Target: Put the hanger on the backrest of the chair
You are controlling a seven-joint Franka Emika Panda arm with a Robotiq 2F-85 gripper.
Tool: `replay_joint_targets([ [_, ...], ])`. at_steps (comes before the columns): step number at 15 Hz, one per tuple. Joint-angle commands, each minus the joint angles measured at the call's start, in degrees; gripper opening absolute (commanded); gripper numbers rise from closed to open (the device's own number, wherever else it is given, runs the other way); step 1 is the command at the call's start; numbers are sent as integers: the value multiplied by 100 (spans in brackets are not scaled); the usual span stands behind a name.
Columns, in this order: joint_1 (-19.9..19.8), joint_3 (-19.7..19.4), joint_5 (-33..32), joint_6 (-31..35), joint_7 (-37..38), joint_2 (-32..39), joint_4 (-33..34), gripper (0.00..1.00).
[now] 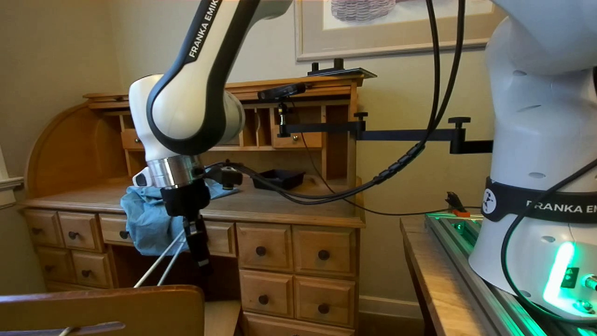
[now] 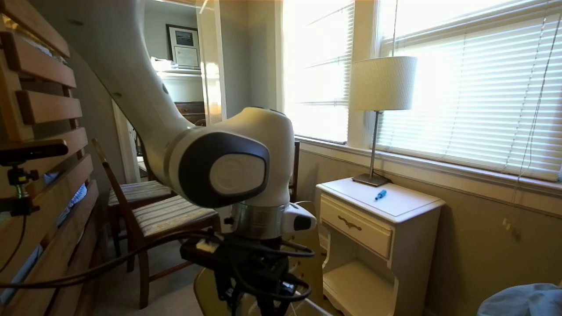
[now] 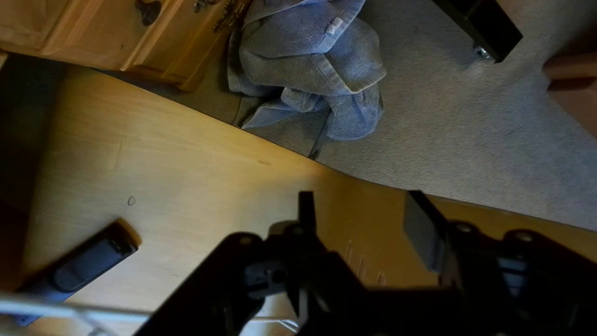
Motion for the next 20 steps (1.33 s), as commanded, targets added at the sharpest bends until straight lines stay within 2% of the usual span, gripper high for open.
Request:
replay_joint_targets([
  [1,121,-114,24,-133,193,78,175,85],
  [3,136,-149,12,-102,267,49,168,98],
  [4,146,-167,9,-82,309,30,162,100],
  [10,176,-216,141,430,867,-299,-39,100],
  [15,361,-340,124,404,1576,-798,-276,100],
  [18,364,-292,209,404,1757,-1182,-563,100],
  [20,237,-147,523,337,1639,-1432,-792,100],
])
